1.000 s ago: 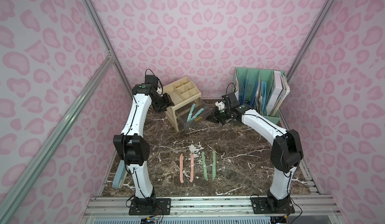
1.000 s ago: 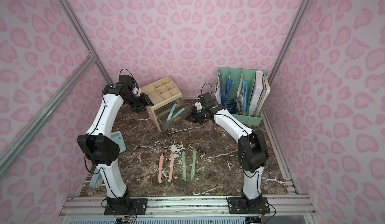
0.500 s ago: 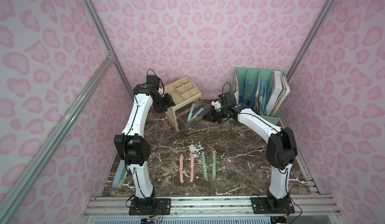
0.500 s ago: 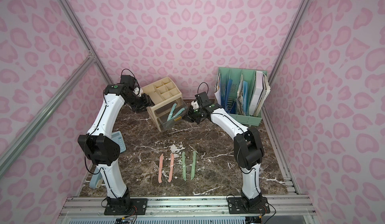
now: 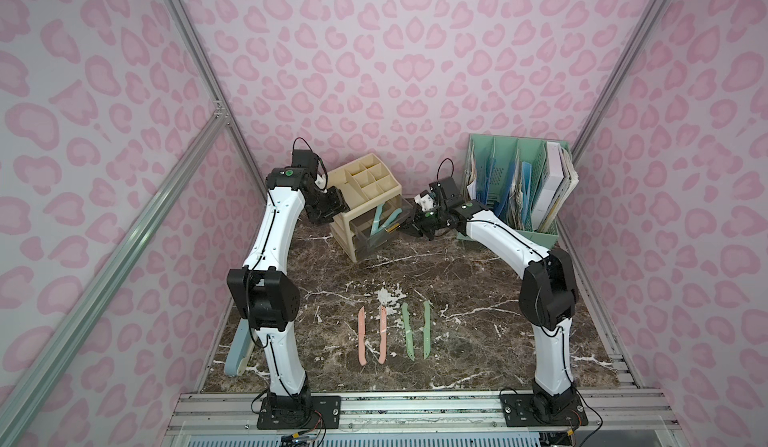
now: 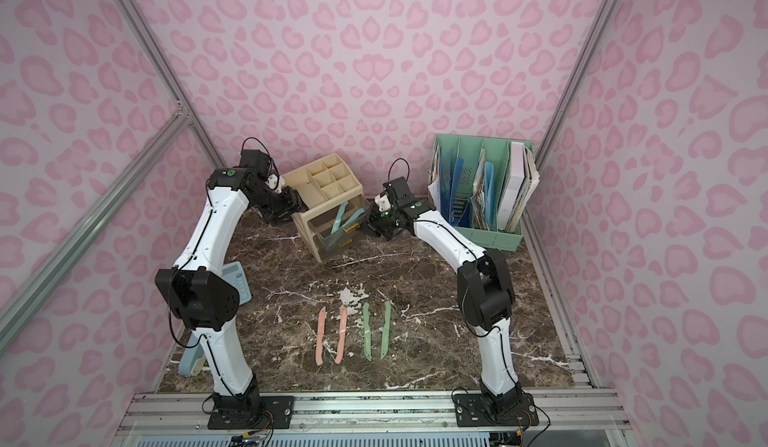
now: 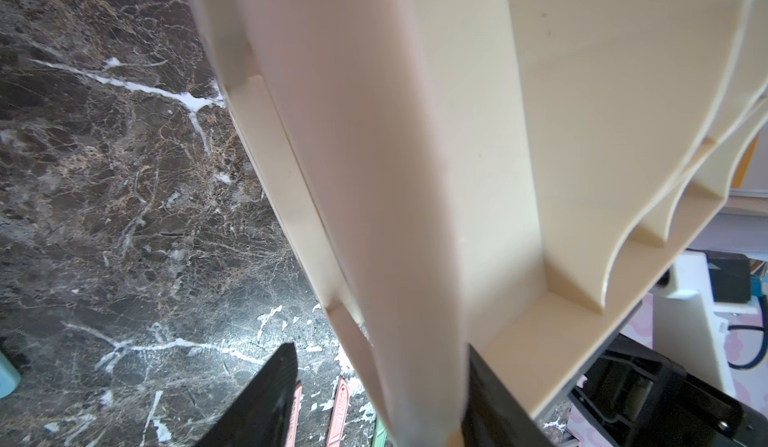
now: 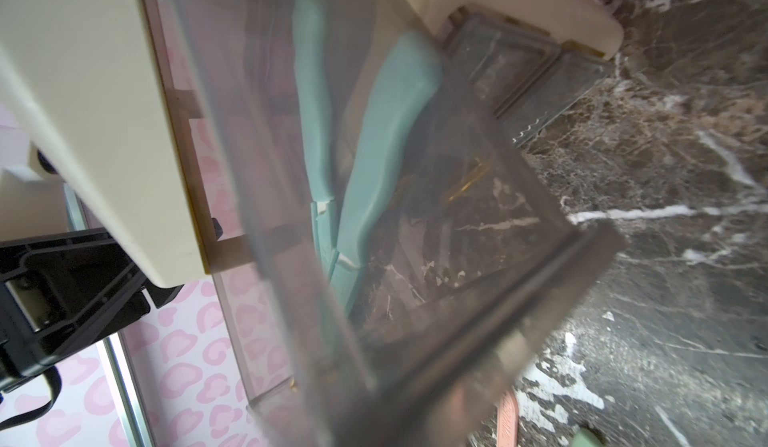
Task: Place the fruit knives into the drawer by color
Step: Close the drawer in the storage box.
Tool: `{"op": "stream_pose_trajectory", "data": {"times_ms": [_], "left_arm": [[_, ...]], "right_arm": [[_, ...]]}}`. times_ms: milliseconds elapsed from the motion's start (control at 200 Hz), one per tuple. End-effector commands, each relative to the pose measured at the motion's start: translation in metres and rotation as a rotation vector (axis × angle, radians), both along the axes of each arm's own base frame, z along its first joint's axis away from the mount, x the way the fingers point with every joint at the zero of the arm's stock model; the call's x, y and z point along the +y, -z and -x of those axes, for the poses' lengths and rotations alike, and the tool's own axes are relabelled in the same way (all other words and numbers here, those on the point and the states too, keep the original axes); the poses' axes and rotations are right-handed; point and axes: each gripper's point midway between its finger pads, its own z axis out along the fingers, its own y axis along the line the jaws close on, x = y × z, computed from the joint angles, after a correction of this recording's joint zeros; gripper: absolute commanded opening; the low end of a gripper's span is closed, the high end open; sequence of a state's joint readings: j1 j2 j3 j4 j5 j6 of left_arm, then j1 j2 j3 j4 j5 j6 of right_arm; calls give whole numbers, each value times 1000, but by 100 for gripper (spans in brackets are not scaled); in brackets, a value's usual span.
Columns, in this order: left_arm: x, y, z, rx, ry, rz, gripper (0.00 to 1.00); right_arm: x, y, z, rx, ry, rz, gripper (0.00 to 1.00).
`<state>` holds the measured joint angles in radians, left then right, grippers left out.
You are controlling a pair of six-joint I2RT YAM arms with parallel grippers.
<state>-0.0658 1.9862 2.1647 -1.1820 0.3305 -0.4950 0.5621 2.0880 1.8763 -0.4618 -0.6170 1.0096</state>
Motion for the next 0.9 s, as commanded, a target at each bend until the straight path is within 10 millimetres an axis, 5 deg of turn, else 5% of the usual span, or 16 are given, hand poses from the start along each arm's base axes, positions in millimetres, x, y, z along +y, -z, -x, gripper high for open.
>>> {"op": "stream_pose_trajectory", "data": {"times_ms": [0, 765, 895], "left_arm": [[0, 3, 6, 22, 17, -8, 62], [0, 5, 6, 27, 21, -8, 62], [0, 5, 7, 29, 22, -9, 62]], "right_arm": [[7, -6, -1, -6, -20, -12, 2], [41, -18, -25, -38, -56, -68, 2], [45, -5, -31, -18, -55, -64, 2]]}}
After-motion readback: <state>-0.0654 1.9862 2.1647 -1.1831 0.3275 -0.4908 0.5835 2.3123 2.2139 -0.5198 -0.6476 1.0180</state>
